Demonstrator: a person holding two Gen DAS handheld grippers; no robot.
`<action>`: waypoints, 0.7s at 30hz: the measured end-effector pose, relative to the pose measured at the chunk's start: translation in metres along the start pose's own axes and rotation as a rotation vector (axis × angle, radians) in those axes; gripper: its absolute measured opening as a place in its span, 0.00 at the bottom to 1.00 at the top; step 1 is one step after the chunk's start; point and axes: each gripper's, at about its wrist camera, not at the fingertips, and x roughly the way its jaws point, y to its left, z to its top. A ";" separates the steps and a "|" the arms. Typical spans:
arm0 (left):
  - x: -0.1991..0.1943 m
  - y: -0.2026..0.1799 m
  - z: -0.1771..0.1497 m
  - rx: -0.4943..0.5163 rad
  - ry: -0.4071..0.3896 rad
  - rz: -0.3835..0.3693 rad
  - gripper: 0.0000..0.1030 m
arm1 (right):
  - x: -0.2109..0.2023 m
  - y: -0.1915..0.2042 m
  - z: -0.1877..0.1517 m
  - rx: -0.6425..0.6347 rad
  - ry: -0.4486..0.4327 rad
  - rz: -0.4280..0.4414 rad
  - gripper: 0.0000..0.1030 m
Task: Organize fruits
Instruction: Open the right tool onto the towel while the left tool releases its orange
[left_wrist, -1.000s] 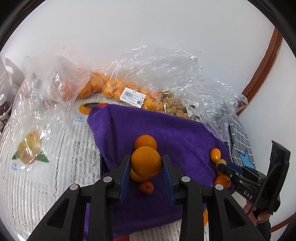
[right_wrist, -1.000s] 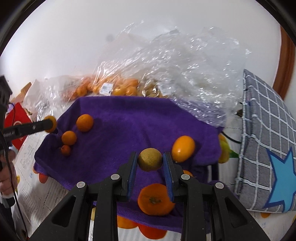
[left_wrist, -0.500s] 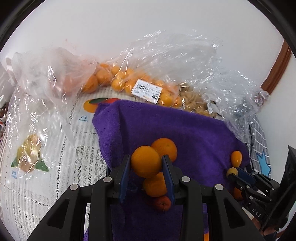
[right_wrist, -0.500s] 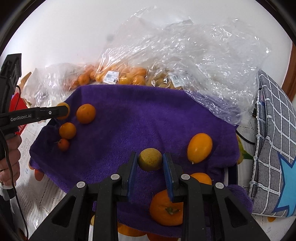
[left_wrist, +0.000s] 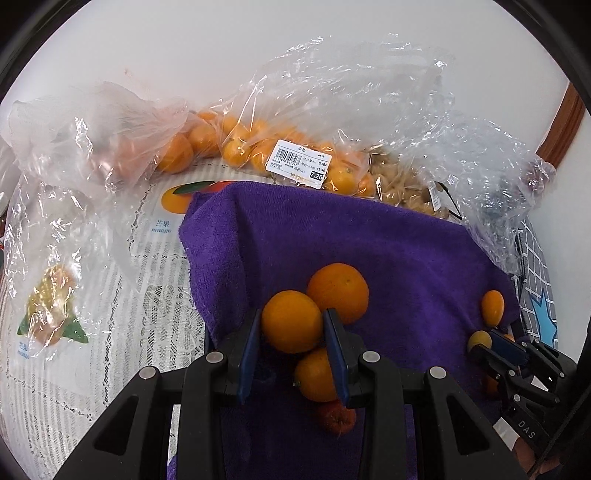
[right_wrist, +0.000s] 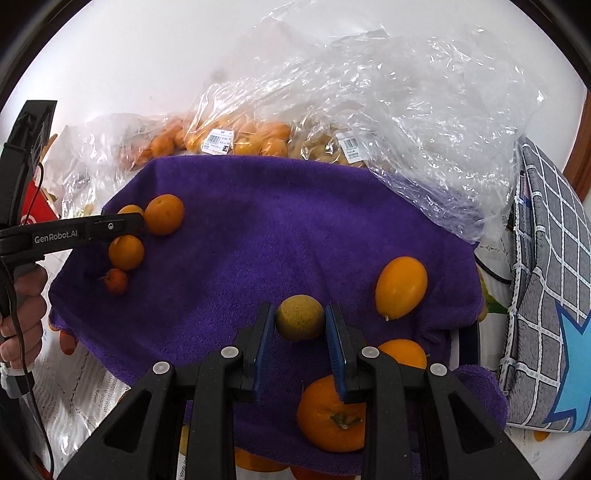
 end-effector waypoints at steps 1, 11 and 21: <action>0.000 0.000 0.000 0.000 -0.001 0.000 0.32 | 0.000 0.000 0.000 -0.002 0.000 -0.001 0.27; -0.003 -0.002 -0.001 0.008 0.002 -0.007 0.35 | -0.014 0.001 -0.001 0.006 -0.024 -0.017 0.48; -0.047 -0.014 -0.014 0.048 -0.050 -0.022 0.47 | -0.065 0.000 -0.012 0.055 -0.100 -0.056 0.55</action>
